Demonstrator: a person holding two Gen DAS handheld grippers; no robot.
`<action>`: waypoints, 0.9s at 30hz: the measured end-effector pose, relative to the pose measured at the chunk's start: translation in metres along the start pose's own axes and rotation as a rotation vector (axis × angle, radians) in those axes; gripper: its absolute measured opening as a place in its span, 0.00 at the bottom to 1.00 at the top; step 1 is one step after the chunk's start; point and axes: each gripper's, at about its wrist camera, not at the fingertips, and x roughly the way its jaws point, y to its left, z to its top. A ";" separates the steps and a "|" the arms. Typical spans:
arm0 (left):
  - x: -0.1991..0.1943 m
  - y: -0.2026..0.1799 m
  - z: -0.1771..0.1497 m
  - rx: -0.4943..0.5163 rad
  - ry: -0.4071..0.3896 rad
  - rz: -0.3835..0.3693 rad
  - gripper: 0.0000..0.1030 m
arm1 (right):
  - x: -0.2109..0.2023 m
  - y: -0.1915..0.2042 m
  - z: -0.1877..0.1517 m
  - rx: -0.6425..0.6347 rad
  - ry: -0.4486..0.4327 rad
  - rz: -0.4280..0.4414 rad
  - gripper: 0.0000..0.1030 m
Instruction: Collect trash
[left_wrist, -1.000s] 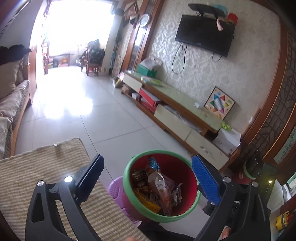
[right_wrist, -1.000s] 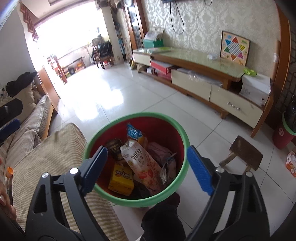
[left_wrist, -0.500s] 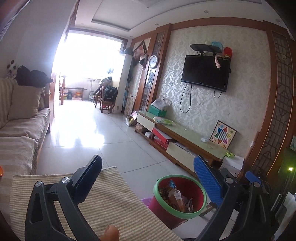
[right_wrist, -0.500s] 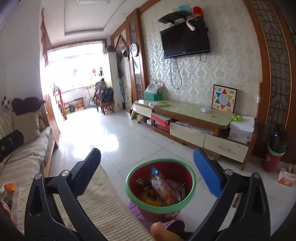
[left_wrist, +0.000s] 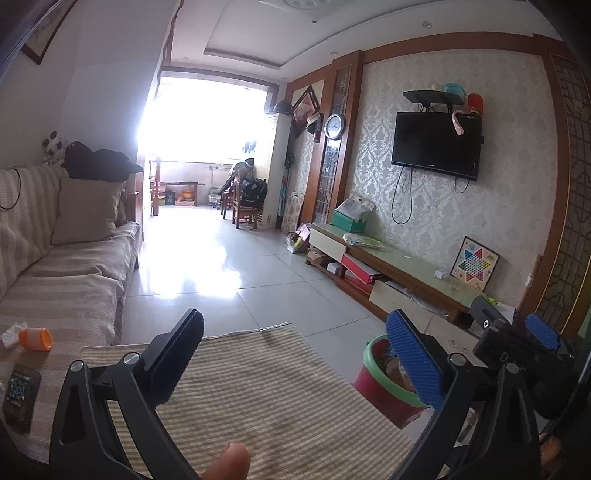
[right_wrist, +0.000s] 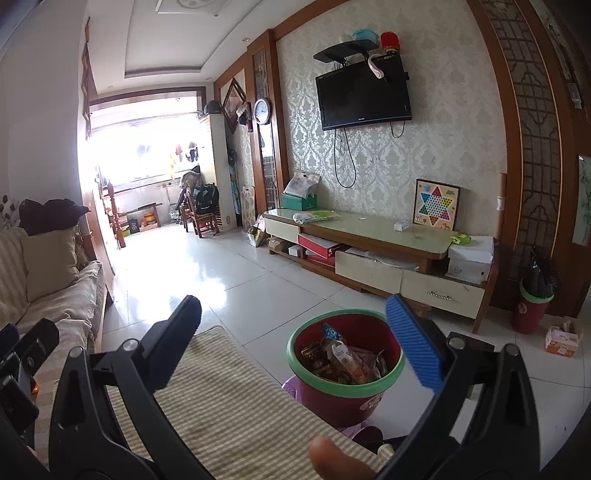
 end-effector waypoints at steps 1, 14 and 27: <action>-0.001 0.001 -0.001 0.006 0.001 0.004 0.92 | 0.001 0.001 -0.001 0.007 0.010 -0.009 0.96; 0.028 0.014 -0.012 0.002 0.096 -0.100 0.92 | 0.008 0.015 -0.012 -0.045 0.048 -0.158 0.96; 0.038 0.016 -0.027 -0.039 0.161 -0.135 0.92 | 0.011 0.010 -0.017 -0.045 0.071 -0.184 0.95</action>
